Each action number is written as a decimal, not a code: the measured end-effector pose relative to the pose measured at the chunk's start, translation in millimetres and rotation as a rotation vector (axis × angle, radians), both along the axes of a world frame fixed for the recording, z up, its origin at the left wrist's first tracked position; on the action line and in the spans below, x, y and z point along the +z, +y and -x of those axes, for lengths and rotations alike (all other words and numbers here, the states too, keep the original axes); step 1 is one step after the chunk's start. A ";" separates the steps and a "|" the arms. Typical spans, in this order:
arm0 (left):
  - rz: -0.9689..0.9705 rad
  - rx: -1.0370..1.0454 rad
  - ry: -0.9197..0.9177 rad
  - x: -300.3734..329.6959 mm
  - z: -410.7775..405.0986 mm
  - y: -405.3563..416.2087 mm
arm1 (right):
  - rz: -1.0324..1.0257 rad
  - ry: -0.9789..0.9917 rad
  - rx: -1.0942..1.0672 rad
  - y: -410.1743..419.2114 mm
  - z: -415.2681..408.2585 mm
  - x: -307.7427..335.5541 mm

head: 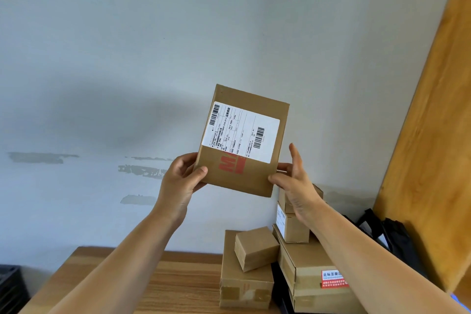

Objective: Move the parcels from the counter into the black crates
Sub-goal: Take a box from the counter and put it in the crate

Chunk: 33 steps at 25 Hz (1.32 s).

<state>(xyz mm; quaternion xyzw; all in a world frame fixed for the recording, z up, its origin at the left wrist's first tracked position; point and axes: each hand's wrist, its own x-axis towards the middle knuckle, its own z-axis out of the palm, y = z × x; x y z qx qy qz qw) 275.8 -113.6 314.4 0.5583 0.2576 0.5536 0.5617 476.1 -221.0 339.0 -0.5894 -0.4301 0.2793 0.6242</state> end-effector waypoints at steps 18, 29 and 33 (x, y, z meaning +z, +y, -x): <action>-0.009 0.231 0.045 8.4 8.2 11.6 | -0.056 0.026 -0.179 -13.0 -24.5 -1.7; -0.151 0.105 0.074 23.0 -3.8 -5.8 | 0.008 0.073 -0.162 -33.1 -24.0 -19.4; -0.158 0.095 0.100 28.6 -12.6 -19.3 | -0.009 0.109 -0.136 -43.3 -30.5 -20.5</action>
